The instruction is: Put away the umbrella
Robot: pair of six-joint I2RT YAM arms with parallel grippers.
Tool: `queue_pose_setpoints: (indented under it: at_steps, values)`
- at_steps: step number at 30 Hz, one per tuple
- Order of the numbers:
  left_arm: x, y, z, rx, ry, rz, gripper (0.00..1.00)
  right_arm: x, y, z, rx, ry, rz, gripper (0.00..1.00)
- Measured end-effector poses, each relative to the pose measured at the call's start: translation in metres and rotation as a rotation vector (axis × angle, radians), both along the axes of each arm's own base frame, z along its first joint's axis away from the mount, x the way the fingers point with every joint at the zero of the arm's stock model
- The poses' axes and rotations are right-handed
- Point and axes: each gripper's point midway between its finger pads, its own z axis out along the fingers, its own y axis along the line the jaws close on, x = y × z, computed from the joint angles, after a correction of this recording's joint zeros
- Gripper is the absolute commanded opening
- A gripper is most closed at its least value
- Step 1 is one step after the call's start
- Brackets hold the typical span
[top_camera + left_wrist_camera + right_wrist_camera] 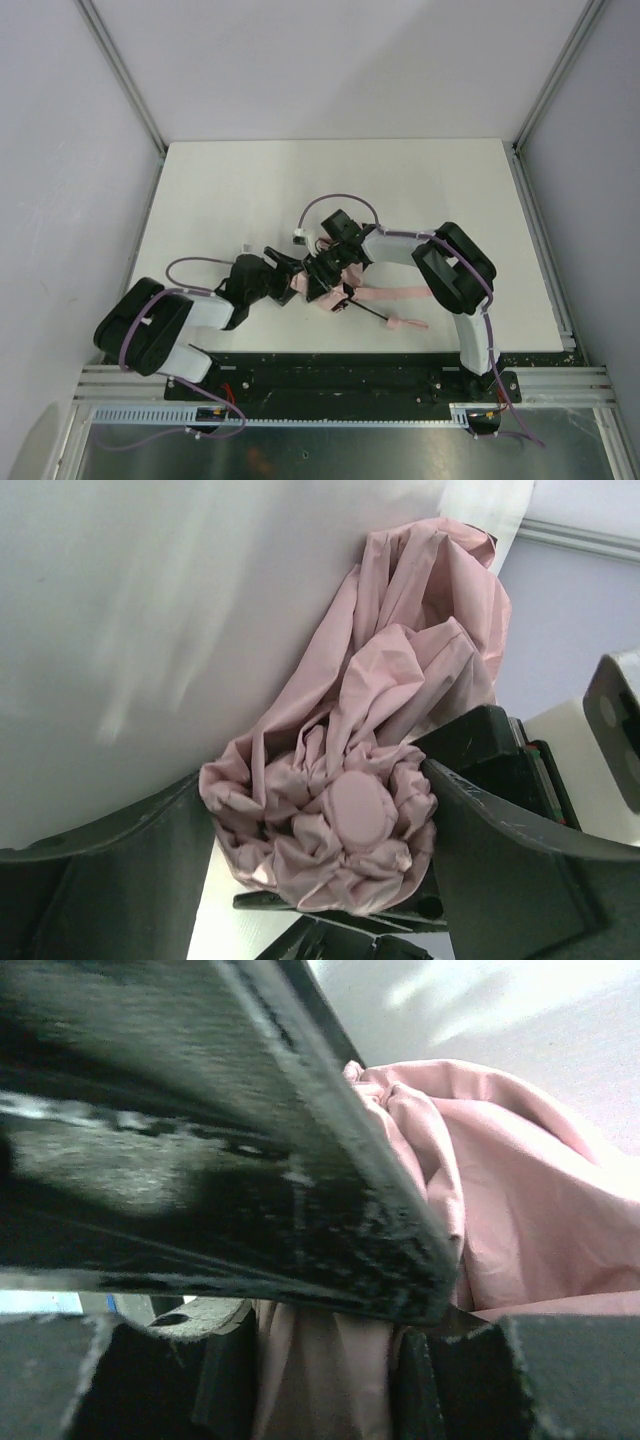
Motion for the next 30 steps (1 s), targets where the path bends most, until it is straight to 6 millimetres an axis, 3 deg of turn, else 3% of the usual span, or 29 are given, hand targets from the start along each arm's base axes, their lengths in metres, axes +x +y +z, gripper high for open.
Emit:
queue_pose_setpoints:
  at_steps: [7, 9, 11, 12, 14, 16, 21, 24, 28, 30]
  values:
    - [0.01, -0.01, -0.006, -0.011, -0.006, -0.026, 0.22, 0.0, -0.004, 0.0, -0.003, -0.04, 0.025, 0.0]
    - [0.01, -0.012, -0.005, -0.017, -0.012, -0.033, 0.13, 0.001, -0.005, 0.0, -0.01, -0.054, 0.023, 0.07]
    - [0.01, -0.012, -0.005, -0.012, -0.017, -0.04, 0.09, 0.001, -0.007, 0.001, -0.019, -0.068, 0.016, 0.26]
    - [0.009, -0.012, -0.006, -0.008, -0.02, -0.045, 0.08, 0.001, -0.007, 0.001, -0.023, -0.075, 0.012, 0.41]
    - [0.009, -0.013, -0.005, 0.001, -0.033, -0.058, 0.02, 0.002, -0.009, 0.002, -0.037, -0.096, -0.009, 0.79]
    - [0.007, -0.011, -0.009, 0.028, -0.041, -0.072, 0.0, -0.004, -0.011, 0.01, -0.033, -0.081, -0.031, 0.94]
    - [-0.001, -0.009, -0.016, 0.073, -0.047, -0.103, 0.0, -0.01, -0.046, 0.041, -0.091, -0.114, -0.176, 0.99]
    - [-0.006, -0.007, -0.014, 0.089, -0.065, -0.114, 0.0, -0.001, -0.08, 0.082, -0.105, -0.134, -0.361, 0.99]
    - [-0.01, -0.005, -0.01, 0.105, -0.088, -0.116, 0.0, 0.01, -0.131, 0.145, -0.042, -0.128, -0.737, 0.99]
    - [-0.013, -0.005, -0.009, 0.11, -0.091, -0.115, 0.0, 0.011, -0.154, 0.153, -0.036, -0.066, -0.945, 0.98]
